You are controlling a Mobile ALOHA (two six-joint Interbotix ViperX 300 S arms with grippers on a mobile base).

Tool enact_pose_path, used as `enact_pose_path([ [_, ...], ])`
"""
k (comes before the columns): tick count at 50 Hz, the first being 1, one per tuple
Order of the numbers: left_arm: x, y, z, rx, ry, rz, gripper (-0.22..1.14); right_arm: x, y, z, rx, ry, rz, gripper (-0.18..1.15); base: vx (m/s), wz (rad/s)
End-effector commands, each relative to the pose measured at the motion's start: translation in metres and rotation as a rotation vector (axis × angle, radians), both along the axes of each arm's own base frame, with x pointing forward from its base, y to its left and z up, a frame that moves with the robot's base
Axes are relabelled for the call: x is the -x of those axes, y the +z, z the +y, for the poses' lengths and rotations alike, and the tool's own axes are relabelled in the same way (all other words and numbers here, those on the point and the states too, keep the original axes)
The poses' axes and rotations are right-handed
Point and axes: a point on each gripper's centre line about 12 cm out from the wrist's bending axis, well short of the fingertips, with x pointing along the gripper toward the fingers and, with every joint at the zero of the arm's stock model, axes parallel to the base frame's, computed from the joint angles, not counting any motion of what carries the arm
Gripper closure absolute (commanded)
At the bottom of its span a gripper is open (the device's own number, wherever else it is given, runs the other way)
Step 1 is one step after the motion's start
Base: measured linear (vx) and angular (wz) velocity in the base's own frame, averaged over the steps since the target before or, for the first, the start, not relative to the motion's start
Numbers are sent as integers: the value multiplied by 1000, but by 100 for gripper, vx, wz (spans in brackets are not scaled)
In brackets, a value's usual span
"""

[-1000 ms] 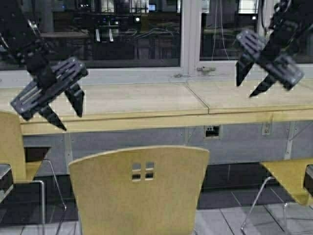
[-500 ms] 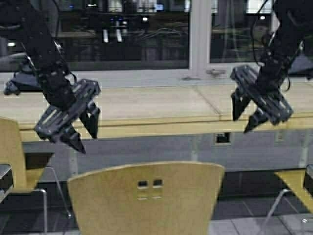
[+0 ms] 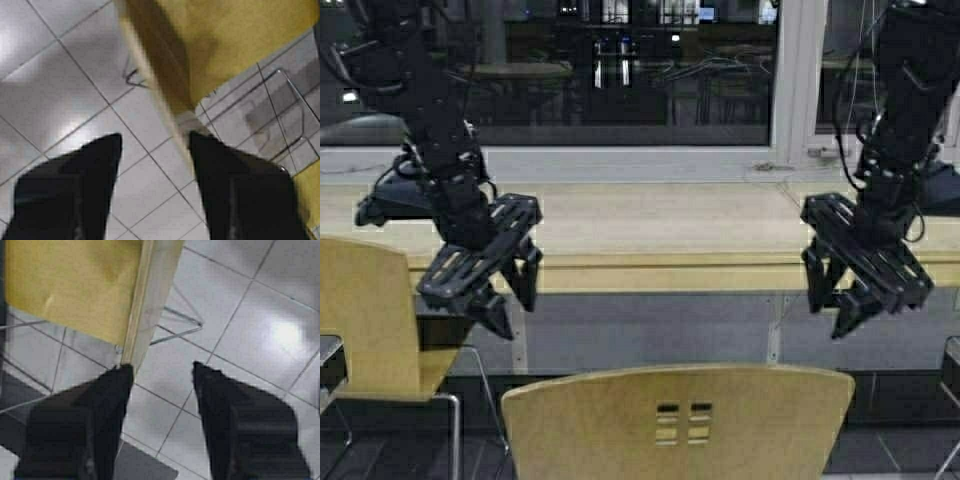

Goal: Push the chairs under the table

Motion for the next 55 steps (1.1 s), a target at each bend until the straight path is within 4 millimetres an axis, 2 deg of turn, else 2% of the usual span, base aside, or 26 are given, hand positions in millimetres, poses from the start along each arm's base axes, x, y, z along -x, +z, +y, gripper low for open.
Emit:
enact_pose_path([
  [1,-3,3,-14,17,-23,-15,9,-4,1,2,1,5,-13,18,13,-4],
  [13,16,-14,-19,11,-16,61,9,3,-12,4,8,27,41,18,9,-5],
  [26,33,-30,-23,-1,-13,132,9,-5,-25,10,1,44,78,18,4,-3],
  [47,16,-47,-34,-5,-5,128,9,-23,-34,16,2,59,65,18,0,0],
  [55,16,-56,-34,-14,9,148,9,-29,-44,19,2,61,76,18,0,0],
])
